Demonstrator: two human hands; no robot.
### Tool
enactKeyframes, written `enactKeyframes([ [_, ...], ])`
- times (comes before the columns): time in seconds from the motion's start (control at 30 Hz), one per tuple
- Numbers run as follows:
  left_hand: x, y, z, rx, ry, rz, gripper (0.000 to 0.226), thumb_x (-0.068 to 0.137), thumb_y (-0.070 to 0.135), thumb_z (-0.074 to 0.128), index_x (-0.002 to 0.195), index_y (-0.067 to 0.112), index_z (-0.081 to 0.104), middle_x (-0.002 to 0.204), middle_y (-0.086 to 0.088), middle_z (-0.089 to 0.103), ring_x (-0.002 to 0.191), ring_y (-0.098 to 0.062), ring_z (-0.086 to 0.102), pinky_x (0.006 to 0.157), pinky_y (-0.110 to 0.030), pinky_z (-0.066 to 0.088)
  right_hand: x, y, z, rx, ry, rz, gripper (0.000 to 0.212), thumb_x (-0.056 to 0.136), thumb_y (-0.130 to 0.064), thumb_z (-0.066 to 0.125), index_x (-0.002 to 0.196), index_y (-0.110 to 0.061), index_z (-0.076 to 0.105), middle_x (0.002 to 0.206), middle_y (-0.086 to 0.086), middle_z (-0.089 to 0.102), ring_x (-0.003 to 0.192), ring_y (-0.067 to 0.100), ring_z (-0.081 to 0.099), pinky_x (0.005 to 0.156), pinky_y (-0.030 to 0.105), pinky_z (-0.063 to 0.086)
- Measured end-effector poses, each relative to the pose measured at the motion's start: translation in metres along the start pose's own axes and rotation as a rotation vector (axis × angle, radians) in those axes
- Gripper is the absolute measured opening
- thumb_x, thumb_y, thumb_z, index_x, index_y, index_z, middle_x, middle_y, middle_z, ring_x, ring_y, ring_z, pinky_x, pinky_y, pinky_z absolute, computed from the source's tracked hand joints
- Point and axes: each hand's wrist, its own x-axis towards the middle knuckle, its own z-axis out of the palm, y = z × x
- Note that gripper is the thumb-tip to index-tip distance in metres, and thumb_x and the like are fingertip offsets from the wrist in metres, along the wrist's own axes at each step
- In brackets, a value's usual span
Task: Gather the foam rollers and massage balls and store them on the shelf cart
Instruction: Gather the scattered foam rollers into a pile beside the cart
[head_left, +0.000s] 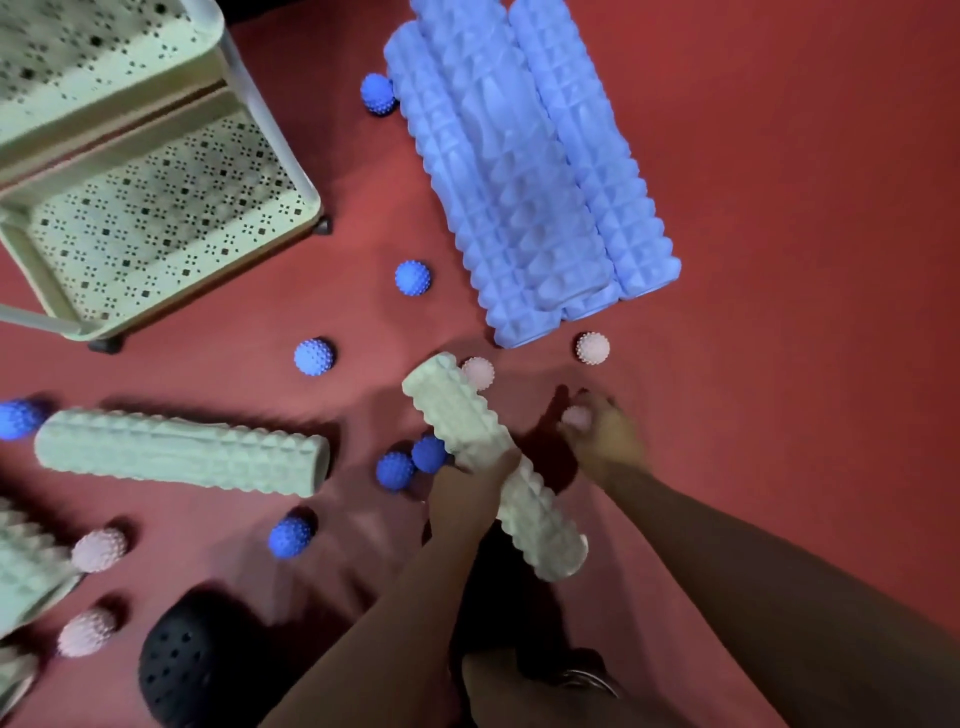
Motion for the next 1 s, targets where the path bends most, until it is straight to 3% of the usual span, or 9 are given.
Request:
enactKeyframes([
  [0.13,-0.029,-0.005,-0.028,-0.074,0.097,0.116,0.051,0.07,0.058,0.083,0.099,0.018,0.071,0.087,0.005,0.078,0.079,-0.01,0.075,0.078,-0.034,0.06,-0.006,-0.062,0.004,0.178,0.129,-0.239,0.043,0.085,-0.037,0.077,0.123,-0.024,0.063,0.116,-0.001,0.062,0.099,0.02,0.062,0.094,0.036,0.05],
  [0.23,-0.035,0.0,-0.063,-0.168,0.24,0.096,0.049,0.073,0.055,0.082,0.103,0.019,0.067,0.088,0.005,0.077,0.078,-0.014,0.075,0.073,-0.035,0.061,0.001,-0.105,0.016,0.124,0.035,-0.267,0.05,0.081,-0.042,0.08,0.126,-0.025,0.063,0.117,-0.003,0.067,0.103,0.016,0.063,0.093,0.033,0.049],
  [0.33,-0.029,0.001,-0.098,-0.141,0.282,0.139,0.046,0.074,0.051,0.082,0.105,0.019,0.068,0.084,0.007,0.078,0.069,-0.006,0.073,0.063,-0.025,0.055,0.008,-0.138,0.044,0.077,-0.036,-0.389,0.043,0.077,-0.028,0.085,0.116,-0.022,0.067,0.113,-0.001,0.064,0.096,0.019,0.063,0.093,0.037,0.05],
  [0.43,-0.019,0.001,-0.123,-0.061,0.317,0.158,0.065,0.062,0.065,0.079,0.105,0.017,0.066,0.084,0.007,0.077,0.072,-0.009,0.074,0.07,-0.033,0.06,0.015,-0.157,0.078,-0.081,-0.101,-0.492,0.036,0.079,-0.022,0.081,0.112,-0.019,0.068,0.116,0.0,0.055,0.101,0.025,0.062,0.091,0.039,0.048],
  [0.53,-0.014,0.001,-0.135,-0.028,0.312,0.178,0.052,0.069,0.057,0.08,0.094,0.012,0.069,0.073,0.001,0.076,0.063,-0.012,0.074,0.057,-0.028,0.057,0.023,-0.165,0.1,-0.217,-0.14,-0.501,0.038,0.083,-0.026,0.074,0.12,-0.021,0.064,0.127,0.0,0.053,0.107,0.029,0.064,0.088,0.043,0.051],
  [0.6,-0.007,0.0,-0.137,-0.06,0.286,0.171,0.051,0.068,0.058,0.08,0.089,0.012,0.07,0.071,-0.001,0.076,0.062,-0.019,0.075,0.06,-0.037,0.062,0.026,-0.167,0.103,-0.232,-0.129,-0.525,0.043,0.085,-0.032,0.074,0.125,-0.022,0.063,0.131,-0.001,0.053,0.112,0.027,0.064,0.091,0.043,0.052],
  [0.77,0.003,0.003,-0.129,-0.03,0.338,0.116,0.076,0.056,0.078,0.073,0.102,0.018,0.065,0.08,0.006,0.076,0.072,-0.014,0.074,0.075,-0.044,0.062,0.025,-0.14,0.071,-0.058,0.283,-0.602,0.034,0.088,-0.054,0.067,0.102,-0.023,0.07,0.102,-0.006,0.062,0.093,0.015,0.062,0.077,0.032,0.051],
  [0.87,0.004,0.012,-0.121,-0.025,0.349,0.153,0.074,0.06,0.074,0.075,0.103,0.016,0.061,0.085,0.004,0.074,0.078,-0.016,0.072,0.077,-0.042,0.058,0.035,-0.101,0.034,0.02,0.554,-0.364,0.031,0.088,-0.052,0.069,0.085,-0.022,0.061,0.091,-0.003,0.058,0.091,0.021,0.06,0.07,0.037,0.049],
  [1.0,0.008,0.021,-0.114,-0.04,0.357,0.203,0.062,0.067,0.069,0.077,0.096,0.015,0.067,0.079,0.005,0.074,0.07,-0.01,0.071,0.064,-0.031,0.051,0.049,-0.06,0.001,-0.061,0.734,-0.167,0.047,0.084,-0.061,0.07,0.087,-0.016,0.055,0.097,0.008,0.053,0.099,0.03,0.051,0.073,0.044,0.046],
])
